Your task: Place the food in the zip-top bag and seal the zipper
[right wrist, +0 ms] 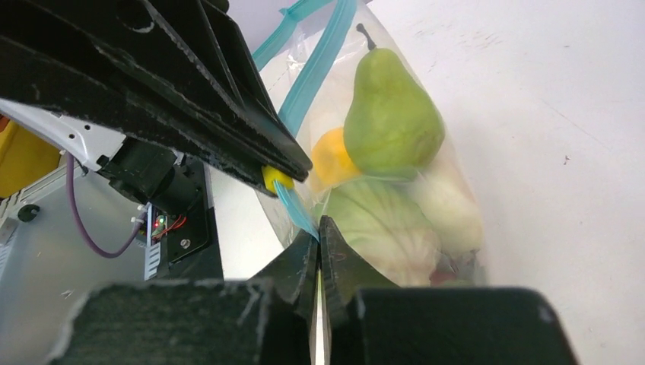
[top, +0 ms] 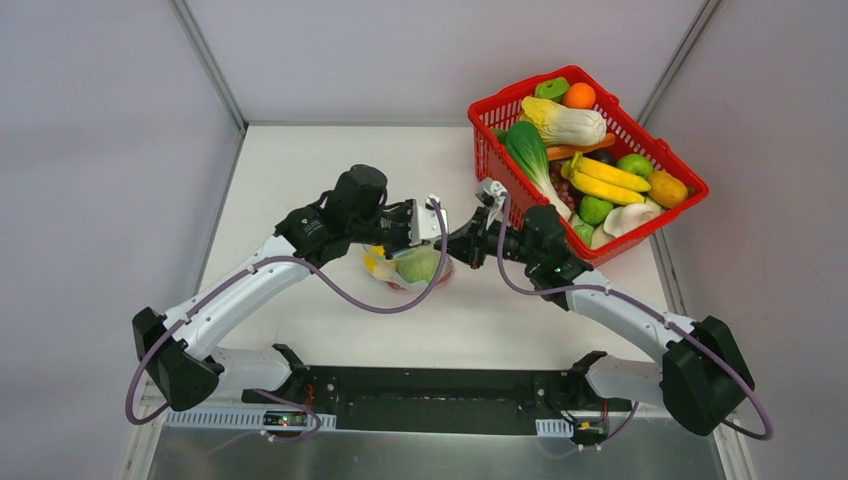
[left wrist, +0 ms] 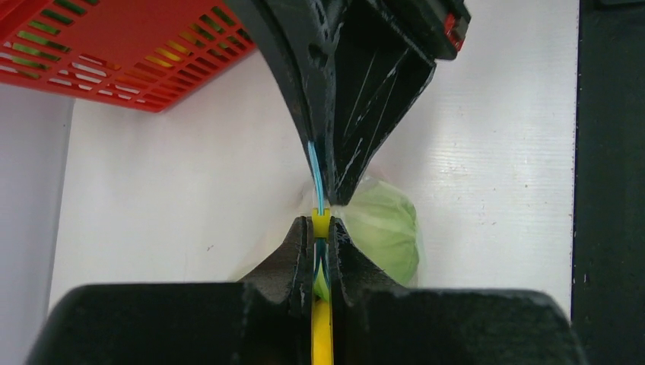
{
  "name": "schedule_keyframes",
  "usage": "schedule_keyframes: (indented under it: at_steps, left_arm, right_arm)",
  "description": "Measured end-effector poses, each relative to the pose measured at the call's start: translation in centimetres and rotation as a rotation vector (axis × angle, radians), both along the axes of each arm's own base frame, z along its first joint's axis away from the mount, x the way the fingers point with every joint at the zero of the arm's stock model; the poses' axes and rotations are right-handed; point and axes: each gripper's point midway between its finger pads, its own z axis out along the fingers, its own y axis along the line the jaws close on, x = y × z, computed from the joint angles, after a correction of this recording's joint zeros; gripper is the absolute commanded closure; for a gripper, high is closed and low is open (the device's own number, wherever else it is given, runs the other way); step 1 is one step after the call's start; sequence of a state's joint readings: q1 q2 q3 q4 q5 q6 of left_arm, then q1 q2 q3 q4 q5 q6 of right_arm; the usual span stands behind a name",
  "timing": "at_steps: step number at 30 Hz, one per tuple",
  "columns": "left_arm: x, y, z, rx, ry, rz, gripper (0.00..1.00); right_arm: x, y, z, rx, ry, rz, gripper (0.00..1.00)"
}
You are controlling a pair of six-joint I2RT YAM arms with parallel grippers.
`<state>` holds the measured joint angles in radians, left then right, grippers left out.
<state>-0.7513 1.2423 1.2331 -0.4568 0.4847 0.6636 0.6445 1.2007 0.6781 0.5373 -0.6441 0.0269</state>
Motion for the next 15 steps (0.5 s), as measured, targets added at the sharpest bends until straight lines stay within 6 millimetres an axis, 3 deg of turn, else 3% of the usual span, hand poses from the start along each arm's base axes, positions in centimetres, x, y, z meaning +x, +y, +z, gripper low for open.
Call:
schedule_keyframes:
  at_steps: [11, 13, 15]
  left_arm:
    - [0.4, 4.2, 0.0, -0.027, -0.015, 0.124, 1.00]
    - [0.4, 4.5, 0.1, -0.030, -0.013, 0.133, 1.00]
    - [0.2, 4.7, 0.1, -0.030, -0.007, 0.137, 1.00]
  right_arm:
    - [0.0, -1.1, 0.6, 0.048, -0.017, -0.080, 1.00]
    - [0.0, -1.1, 0.6, 0.050, -0.017, -0.079, 0.85]
    - [0.1, -1.1, 0.6, 0.049, -0.012, -0.079, 0.62]
